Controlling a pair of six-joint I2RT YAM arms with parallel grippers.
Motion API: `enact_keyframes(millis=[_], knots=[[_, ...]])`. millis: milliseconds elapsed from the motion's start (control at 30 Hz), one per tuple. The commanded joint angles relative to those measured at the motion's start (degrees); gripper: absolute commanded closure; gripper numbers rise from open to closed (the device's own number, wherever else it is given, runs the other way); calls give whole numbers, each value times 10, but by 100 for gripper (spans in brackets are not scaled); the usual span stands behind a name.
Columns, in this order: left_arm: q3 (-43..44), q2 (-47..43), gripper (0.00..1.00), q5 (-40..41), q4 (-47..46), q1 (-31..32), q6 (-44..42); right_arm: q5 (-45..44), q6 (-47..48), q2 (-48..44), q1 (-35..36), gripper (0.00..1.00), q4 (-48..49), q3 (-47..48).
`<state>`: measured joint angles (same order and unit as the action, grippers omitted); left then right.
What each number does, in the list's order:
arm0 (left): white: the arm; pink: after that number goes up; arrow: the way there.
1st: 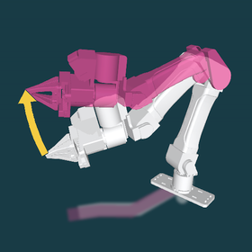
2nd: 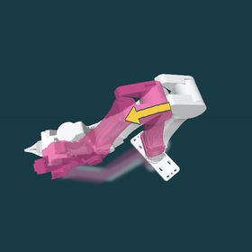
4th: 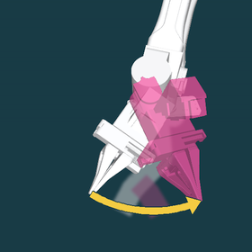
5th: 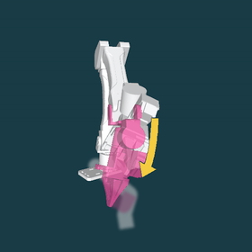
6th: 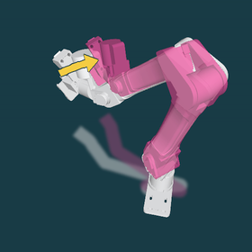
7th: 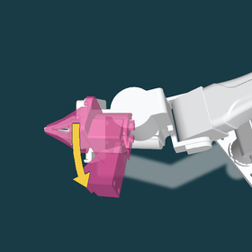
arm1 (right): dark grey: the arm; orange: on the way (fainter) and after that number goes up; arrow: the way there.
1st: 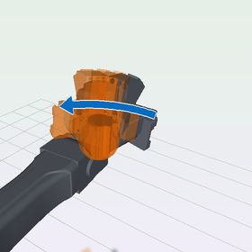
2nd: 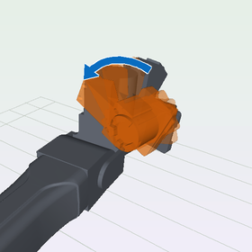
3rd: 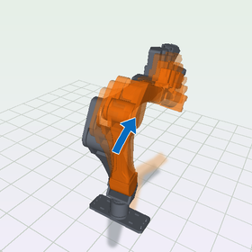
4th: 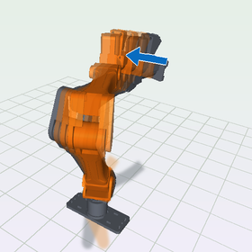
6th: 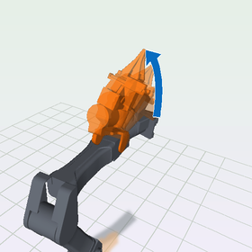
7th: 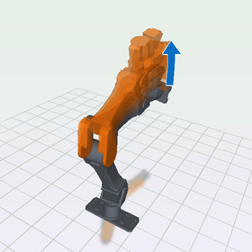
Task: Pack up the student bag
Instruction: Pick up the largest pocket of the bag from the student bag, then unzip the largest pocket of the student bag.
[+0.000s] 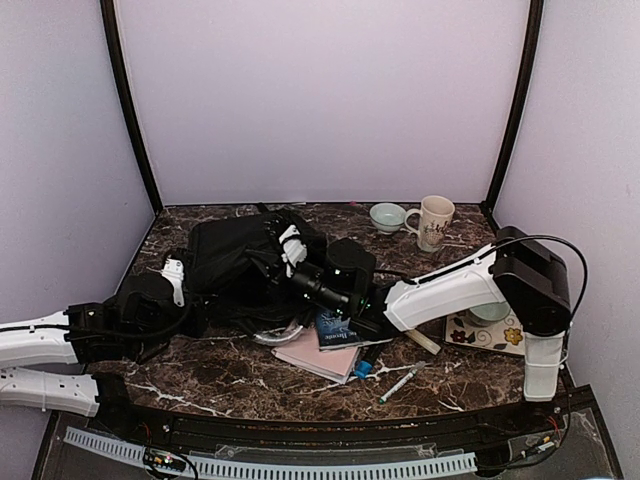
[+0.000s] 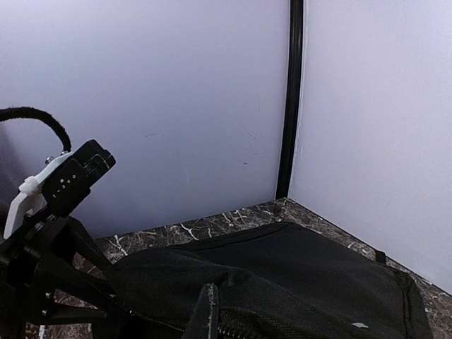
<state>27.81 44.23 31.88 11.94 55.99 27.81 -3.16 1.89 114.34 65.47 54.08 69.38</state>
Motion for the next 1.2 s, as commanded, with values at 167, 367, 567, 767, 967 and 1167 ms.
enact_keyframes(millis=[167, 367, 567, 767, 967, 1167], knots=[[-19, 26, 59, -36, -49, -43, -9, 23, -17, -47, -3, 100, 79, -16], [-22, 30, 94, -55, -61, -48, -10, 20, -17, -49, -3, 100, 81, -19], [-21, 0, 100, -56, -35, -48, -5, 2, -4, -40, -5, 100, 82, -18], [0, -1, 100, -6, 37, -48, 30, -11, -2, -33, -10, 100, 85, -20], [21, 13, 100, 56, 116, -53, 79, -20, 2, -38, -16, 100, 91, -30], [20, 17, 100, 67, 121, -72, 85, -10, -6, -35, -19, 100, 93, -29]])
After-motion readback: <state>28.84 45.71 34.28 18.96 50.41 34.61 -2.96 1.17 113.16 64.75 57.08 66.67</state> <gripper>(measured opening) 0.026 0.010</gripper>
